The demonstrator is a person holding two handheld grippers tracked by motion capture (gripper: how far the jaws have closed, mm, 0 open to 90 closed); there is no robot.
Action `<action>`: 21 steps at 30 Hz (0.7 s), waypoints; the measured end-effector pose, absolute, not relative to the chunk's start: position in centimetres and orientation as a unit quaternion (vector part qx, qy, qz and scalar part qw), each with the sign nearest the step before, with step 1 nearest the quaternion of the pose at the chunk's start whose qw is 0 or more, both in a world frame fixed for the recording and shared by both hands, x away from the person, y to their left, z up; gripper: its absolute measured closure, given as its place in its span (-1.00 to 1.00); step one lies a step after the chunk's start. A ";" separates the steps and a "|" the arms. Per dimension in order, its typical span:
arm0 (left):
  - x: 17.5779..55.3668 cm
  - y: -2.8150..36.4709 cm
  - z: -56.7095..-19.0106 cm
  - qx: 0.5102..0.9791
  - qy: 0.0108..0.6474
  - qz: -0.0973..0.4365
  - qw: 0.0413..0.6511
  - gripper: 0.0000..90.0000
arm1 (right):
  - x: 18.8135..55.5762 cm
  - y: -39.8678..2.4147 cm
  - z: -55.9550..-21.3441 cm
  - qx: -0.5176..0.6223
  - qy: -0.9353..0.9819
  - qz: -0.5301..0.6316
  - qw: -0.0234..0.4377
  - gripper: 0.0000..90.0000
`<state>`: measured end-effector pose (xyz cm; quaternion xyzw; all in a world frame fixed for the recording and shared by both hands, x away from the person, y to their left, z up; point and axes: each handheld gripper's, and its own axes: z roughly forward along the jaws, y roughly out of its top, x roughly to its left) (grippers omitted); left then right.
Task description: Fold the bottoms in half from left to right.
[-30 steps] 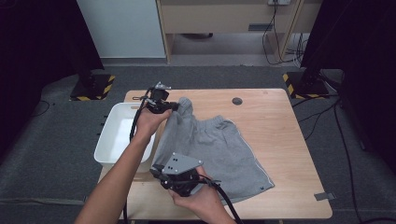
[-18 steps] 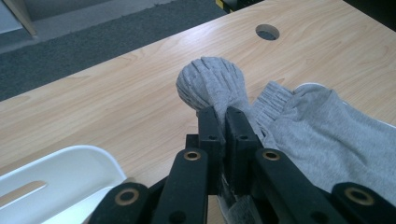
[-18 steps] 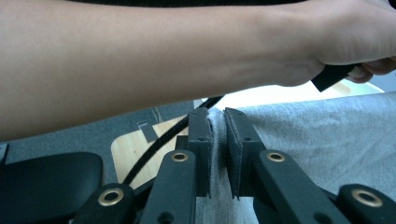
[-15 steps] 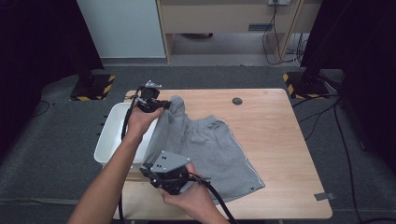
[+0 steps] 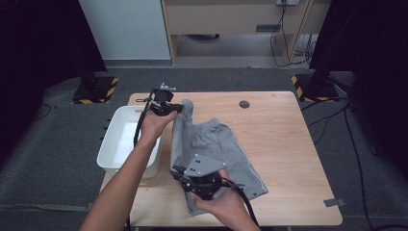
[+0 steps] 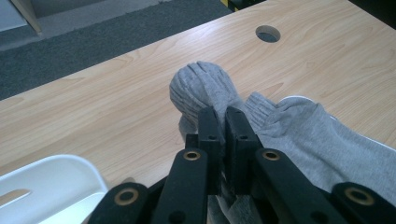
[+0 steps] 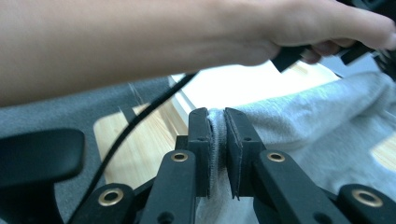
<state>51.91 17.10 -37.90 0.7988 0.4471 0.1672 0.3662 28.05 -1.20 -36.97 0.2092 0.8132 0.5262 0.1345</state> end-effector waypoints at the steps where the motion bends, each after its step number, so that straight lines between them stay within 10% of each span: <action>1: 51.9 16.9 -37.9 0.799 0.447 0.167 0.366 0.92 | 28.1 -1.8 -37.1 0.214 0.812 0.525 0.135 0.81; 21: 52.5 13.6 -39.1 0.799 0.445 0.159 0.371 0.91 | 29.1 -9.1 -39.4 0.276 0.803 0.507 0.150 0.81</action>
